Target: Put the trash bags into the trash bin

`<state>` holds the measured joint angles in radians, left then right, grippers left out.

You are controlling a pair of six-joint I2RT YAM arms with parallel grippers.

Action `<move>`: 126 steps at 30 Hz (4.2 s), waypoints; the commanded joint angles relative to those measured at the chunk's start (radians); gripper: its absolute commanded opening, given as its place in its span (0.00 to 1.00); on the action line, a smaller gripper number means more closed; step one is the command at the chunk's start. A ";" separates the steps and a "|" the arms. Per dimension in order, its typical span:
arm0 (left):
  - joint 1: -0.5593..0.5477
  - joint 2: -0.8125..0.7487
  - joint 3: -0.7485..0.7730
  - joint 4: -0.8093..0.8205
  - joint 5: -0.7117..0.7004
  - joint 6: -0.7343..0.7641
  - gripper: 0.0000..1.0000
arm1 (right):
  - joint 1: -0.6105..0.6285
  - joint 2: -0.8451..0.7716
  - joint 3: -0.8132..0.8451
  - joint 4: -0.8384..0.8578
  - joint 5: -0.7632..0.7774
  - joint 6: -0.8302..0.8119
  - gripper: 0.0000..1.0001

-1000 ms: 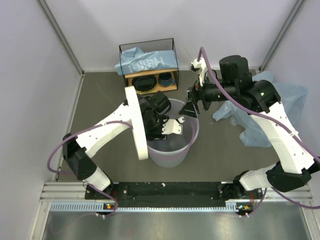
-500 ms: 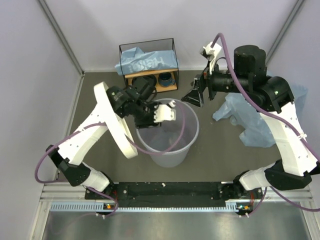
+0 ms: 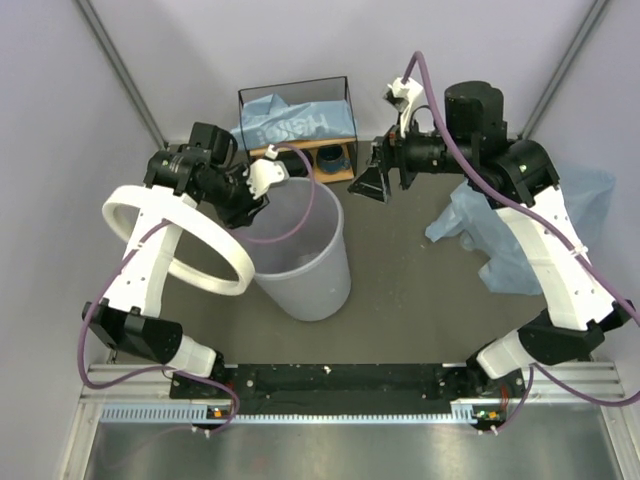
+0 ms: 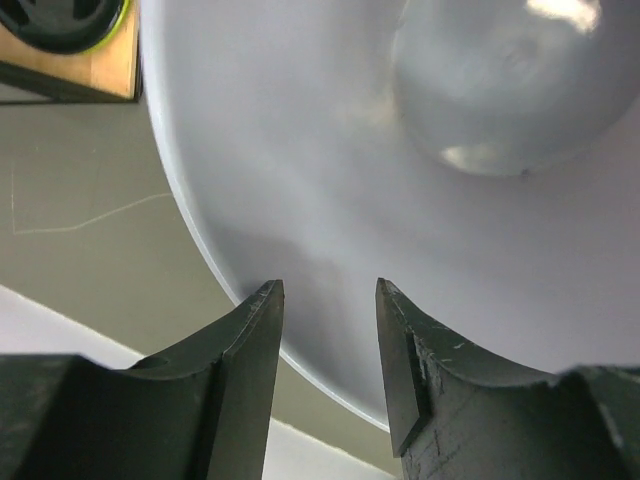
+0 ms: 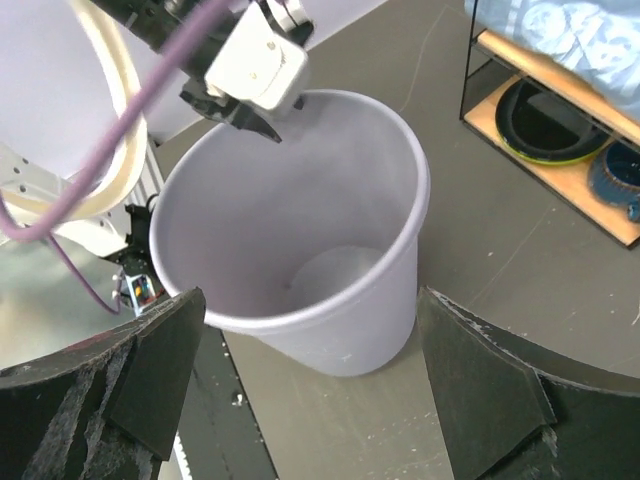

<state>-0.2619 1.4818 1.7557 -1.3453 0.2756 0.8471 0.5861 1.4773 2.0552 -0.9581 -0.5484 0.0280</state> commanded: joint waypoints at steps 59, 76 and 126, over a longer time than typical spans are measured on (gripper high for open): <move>0.504 0.095 0.025 -0.190 0.379 -0.060 0.52 | 0.477 0.498 0.276 0.571 -0.022 -0.039 0.96; 0.504 0.110 -0.062 -0.187 0.321 -0.010 0.50 | 0.486 0.492 0.269 0.682 -0.004 0.059 0.00; 0.348 -0.689 -0.595 0.598 -0.173 0.084 0.55 | 0.377 0.439 0.080 0.656 0.315 0.237 0.00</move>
<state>0.0944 0.8871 1.1011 -0.8455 0.0055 0.9531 1.0279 1.9453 2.1468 -0.3237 -0.3687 0.2745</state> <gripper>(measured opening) 0.545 0.274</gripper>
